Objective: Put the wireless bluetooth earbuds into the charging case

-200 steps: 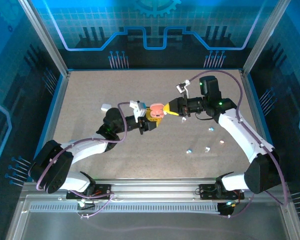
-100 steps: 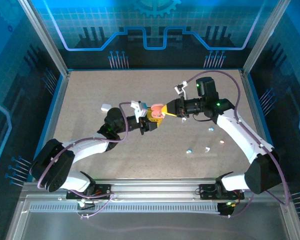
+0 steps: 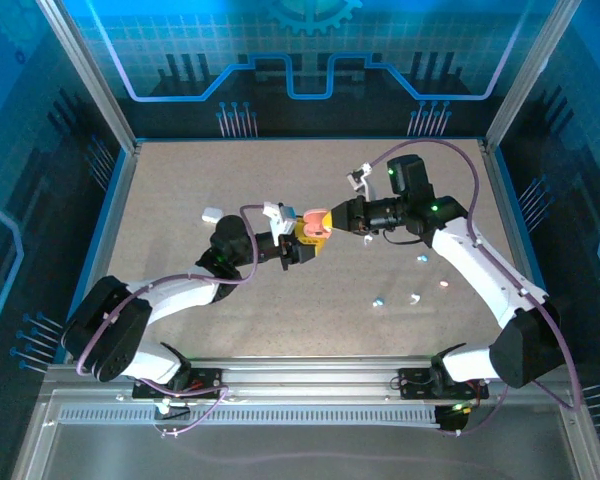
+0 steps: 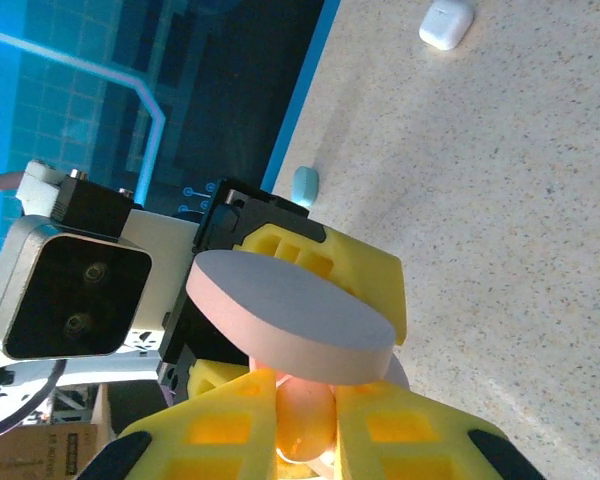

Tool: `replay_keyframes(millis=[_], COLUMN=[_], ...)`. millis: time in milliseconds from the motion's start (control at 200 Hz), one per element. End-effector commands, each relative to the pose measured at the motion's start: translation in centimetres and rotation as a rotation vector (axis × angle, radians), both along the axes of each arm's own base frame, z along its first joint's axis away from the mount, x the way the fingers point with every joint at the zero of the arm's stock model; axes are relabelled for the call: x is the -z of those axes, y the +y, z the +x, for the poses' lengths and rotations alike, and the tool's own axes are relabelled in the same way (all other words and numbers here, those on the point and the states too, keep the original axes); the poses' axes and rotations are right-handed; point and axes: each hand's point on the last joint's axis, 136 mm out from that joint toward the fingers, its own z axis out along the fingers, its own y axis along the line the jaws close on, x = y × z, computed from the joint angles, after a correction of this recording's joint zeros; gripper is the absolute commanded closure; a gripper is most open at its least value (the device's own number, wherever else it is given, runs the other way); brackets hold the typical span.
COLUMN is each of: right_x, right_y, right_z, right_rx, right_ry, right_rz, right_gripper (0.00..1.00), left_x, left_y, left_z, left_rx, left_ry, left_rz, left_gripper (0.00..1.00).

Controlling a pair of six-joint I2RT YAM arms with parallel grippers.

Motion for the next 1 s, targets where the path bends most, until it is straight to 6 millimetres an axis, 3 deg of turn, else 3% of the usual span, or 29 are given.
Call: replay_keyframes(millis=[0, 530, 996], right_x=[0.1, 0.9, -0.8], right_y=[0.3, 0.3, -0.5], right_z=[-0.1, -0.6, -0.7], right_rx=[-0.004, -0.012, 0.022], right_ry=[-0.024, -0.027, -0.072], right_rz=[-0.045, -0.140, -0.163], right_gripper=[0.81, 0.74, 0.61], left_x=[-2.8, -2.9, -2.6], left_y=[-0.4, -0.4, -0.4], left_z=[-0.4, -0.4, -0.4], left_rx=[0.037, 0.032, 0.029], left_ry=[-0.067, -0.067, -0.062], left_rz=[-0.062, -0.071, -0.066], left_gripper=[0.60, 0.60, 0.61])
